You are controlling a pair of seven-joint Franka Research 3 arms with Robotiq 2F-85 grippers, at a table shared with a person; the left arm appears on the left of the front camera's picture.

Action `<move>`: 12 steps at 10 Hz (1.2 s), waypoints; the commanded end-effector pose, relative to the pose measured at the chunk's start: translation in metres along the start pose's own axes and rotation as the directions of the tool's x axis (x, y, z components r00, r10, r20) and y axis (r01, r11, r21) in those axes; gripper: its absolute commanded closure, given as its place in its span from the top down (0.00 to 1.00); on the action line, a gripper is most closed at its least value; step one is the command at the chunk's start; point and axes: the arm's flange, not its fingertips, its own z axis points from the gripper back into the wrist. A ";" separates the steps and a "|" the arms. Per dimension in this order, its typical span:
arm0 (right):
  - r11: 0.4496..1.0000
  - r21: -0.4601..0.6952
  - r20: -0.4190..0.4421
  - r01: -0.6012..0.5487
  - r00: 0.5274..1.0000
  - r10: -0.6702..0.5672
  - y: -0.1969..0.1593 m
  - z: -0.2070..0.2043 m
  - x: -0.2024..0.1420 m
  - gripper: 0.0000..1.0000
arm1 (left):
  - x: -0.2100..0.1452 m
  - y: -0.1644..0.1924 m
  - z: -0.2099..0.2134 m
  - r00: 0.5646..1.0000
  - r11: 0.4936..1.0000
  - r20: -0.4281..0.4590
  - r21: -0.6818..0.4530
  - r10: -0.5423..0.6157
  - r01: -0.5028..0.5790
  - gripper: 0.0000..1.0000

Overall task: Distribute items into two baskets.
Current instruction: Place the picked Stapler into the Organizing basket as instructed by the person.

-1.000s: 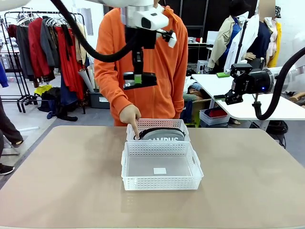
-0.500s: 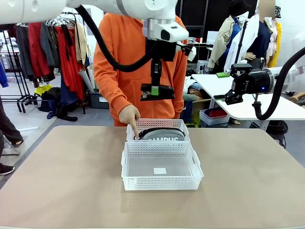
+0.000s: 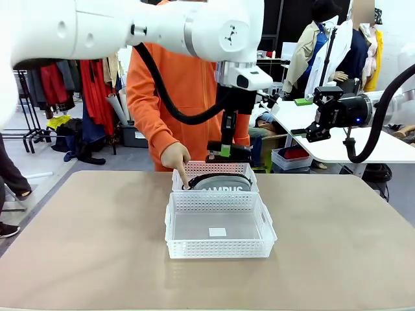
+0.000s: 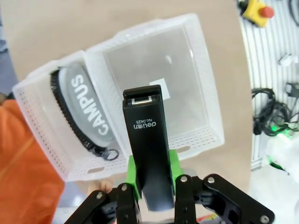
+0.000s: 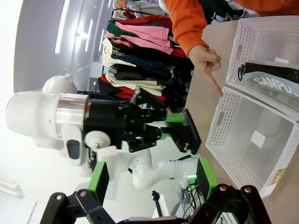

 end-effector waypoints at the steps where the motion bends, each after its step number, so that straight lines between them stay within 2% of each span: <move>1: 1.000 -0.002 0.008 -0.001 1.000 0.002 0.002 0.000 0.000 1.00 | 0.008 0.001 -0.018 0.998 0.998 0.012 -0.015 0.056 -0.056 0.00; 5: 1.000 -0.002 0.008 -0.001 1.000 0.002 0.002 0.000 0.000 1.00 | 0.009 0.006 -0.076 0.985 0.985 -0.029 -0.030 0.168 -0.168 0.00; 7: 1.000 -0.002 0.008 -0.001 1.000 0.002 0.002 0.000 0.000 1.00 | 0.013 0.013 -0.074 0.990 0.989 -0.008 -0.042 0.138 -0.138 0.00; 11: 1.000 -0.002 0.008 -0.001 1.000 0.002 0.002 0.000 0.000 1.00 | 0.015 0.015 -0.077 0.988 0.987 -0.008 -0.048 0.151 -0.152 0.00; 12: 1.000 -0.002 0.008 -0.001 1.000 0.002 0.002 0.000 0.000 1.00 | 0.006 0.017 -0.088 0.996 0.995 -0.019 -0.035 0.089 -0.089 0.00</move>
